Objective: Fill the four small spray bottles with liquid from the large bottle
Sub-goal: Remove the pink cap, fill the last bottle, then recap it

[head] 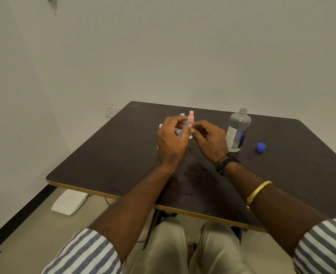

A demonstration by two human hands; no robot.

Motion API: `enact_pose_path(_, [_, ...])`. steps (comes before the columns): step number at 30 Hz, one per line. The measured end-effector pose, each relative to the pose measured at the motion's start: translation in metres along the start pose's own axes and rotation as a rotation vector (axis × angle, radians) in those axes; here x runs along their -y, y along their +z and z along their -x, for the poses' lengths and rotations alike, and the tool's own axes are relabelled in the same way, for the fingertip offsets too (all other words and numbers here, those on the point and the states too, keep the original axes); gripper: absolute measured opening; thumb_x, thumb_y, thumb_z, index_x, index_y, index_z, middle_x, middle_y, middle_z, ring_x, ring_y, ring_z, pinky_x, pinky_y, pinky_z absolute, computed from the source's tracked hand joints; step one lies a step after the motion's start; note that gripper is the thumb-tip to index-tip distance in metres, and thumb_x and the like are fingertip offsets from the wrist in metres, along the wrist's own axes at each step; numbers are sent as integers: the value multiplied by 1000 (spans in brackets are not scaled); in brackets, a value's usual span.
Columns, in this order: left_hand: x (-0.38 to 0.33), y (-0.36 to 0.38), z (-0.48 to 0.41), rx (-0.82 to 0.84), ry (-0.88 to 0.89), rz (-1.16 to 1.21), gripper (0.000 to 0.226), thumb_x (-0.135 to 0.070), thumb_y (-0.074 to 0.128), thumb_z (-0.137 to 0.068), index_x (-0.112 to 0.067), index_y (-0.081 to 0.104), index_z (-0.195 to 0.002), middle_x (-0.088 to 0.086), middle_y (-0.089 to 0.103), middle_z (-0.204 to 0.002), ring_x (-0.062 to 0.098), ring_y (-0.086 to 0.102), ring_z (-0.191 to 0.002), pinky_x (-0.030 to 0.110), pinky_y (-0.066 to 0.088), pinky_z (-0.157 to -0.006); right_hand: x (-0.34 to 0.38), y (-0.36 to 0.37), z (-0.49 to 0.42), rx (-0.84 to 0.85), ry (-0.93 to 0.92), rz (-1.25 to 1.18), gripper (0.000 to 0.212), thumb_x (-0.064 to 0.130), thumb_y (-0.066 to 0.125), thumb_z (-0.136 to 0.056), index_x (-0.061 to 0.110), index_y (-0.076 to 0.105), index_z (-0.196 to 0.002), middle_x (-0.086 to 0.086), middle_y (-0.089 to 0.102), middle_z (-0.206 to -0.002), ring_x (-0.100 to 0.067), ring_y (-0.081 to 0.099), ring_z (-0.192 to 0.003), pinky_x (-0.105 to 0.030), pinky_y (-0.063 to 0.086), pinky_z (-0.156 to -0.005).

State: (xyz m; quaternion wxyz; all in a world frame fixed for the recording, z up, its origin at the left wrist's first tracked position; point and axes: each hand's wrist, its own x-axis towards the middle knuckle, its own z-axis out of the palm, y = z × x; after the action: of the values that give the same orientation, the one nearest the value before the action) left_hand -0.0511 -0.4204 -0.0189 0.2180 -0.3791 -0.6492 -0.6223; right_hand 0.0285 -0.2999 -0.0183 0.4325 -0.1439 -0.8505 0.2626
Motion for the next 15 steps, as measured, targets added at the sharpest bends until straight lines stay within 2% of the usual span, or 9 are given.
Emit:
enact_pose_path(2, [-3, 11, 3, 57, -13, 32, 16, -26, 73, -90, -15, 72, -102, -6, 72, -95, 4, 68, -83, 36, 59, -83, -1, -6, 0, -15, 5, 9, 17, 29, 67, -96, 16, 74, -104, 3, 74, -93, -8, 68, -83, -28, 60, -75])
enact_pose_path(3, [-4, 17, 4, 79, -30, 44, 15, -27, 72, -90, -16, 73, -100, -7, 74, -92, 4, 69, -83, 36, 57, -91, -2, -10, 1, -24, 6, 20, 16, 28, 67, -96, 15, 74, -104, 2, 75, -93, -9, 68, -83, -28, 60, -75])
enact_pose_path(4, [-6, 22, 5, 100, -54, 58, 13, -25, 72, -90, -15, 74, -99, -7, 74, -91, 4, 69, -82, 31, 54, -96, -3, -14, 1, -30, 7, 34, 15, 27, 68, -96, 15, 74, -104, 2, 75, -93, -9, 68, -83, -27, 60, -75])
enact_pose_path(6, [-11, 31, 7, 134, -86, 87, 12, -21, 71, -91, -13, 74, -100, -5, 74, -90, 5, 69, -83, 20, 56, -85, -8, -24, 2, -29, 15, 62, 16, 29, 68, -95, 16, 74, -103, 2, 75, -92, -9, 68, -83, -26, 59, -73])
enact_pose_path(8, [-14, 39, 9, 152, -94, 97, 14, -22, 70, -92, -13, 74, -102, -5, 74, -91, 4, 69, -84, 22, 59, -75, -13, -35, 3, -22, 34, 77, 19, 33, 69, -95, 17, 74, -103, 3, 75, -91, -8, 68, -83, -23, 57, -72])
enact_pose_path(12, [-22, 56, 14, 189, -116, 117, 21, -26, 72, -91, -13, 71, -107, -7, 72, -93, 0, 67, -83, 18, 58, -73, -22, -54, 5, -48, 67, 110, 13, 27, 71, -93, 18, 74, -102, 4, 74, -90, -6, 67, -81, -22, 57, -73])
enact_pose_path(15, [-27, 69, 18, 216, -128, 118, 31, -32, 71, -91, -13, 67, -115, -4, 71, -103, 3, 67, -90, 24, 61, -76, -28, -66, 6, -88, 90, 134, 12, 23, 72, -91, 18, 75, -102, 3, 74, -90, -8, 69, -81, -26, 59, -75])
